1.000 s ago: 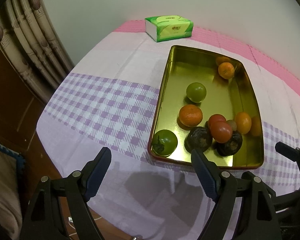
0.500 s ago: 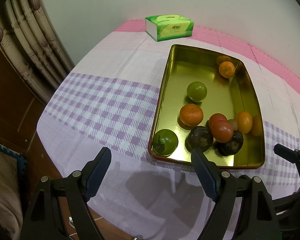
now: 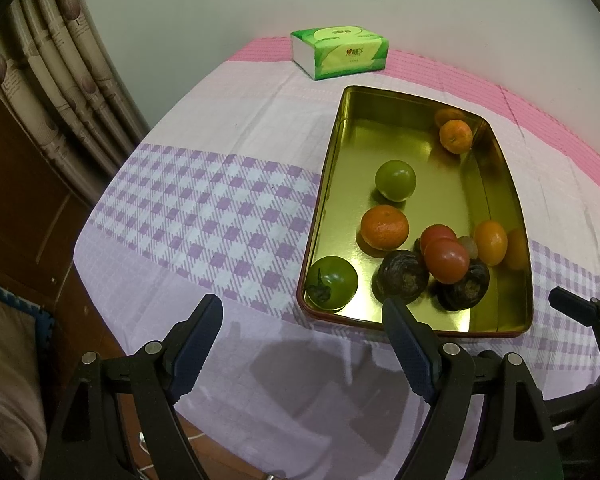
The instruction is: Organize fruits
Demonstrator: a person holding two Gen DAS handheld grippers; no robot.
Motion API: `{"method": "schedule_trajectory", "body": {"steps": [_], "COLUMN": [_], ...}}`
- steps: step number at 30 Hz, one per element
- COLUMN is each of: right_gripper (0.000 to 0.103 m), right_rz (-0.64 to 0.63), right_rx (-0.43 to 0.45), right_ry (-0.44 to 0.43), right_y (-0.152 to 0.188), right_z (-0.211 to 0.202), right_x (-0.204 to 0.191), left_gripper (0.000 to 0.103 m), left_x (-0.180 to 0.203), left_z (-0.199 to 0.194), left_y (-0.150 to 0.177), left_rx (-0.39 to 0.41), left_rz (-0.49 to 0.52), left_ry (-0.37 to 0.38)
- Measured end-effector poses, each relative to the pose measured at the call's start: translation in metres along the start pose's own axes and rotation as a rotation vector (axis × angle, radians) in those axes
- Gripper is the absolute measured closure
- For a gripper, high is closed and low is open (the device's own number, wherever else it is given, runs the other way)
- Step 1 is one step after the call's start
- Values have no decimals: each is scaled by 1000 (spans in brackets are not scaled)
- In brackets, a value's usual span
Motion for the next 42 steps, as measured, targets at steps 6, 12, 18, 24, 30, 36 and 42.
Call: {"method": "schedule_trajectory", "body": {"steps": [6,12,18,24,30,36,42], "right_gripper": [1,1,1,1,1,1,1], "right_rz": [2,-1,-1,3,4,1,1], "right_rx": [-1,-11,-13,-22,-24,-28,-32], "right_ry": [-3,-2,-4,-4,-5,-6,-6], "right_y": [1,3,4,6,7,7,8], "right_z": [0,2,3,7,7,8,10], "right_x": [0,1,1,-1,-2,-2,-2], "left_gripper": [21,21,21,21,21,21,21], "left_x": [0,0,0,-1,0,-2,-3], "left_z": [0,1,1,1,2,2,2], "left_y": [-1,0,0,1,1,2,3], "left_rx": [1,-1,-1,-2,-2,-4,-4], "left_rz": [1,2,2,4,4,2,3], "left_ry": [-1,-4,-5,-3,-6,-5,-6]}}
Point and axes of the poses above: each gripper's, at about its wrist camera, not at the fingertips, and z roughly the way its jaws point, x to its right, y to its underside, the point moved 7 cm from there along z, roughly the way its jaws point, and after that the axes turned 5 degrees about -y, right-handed, at the moved point
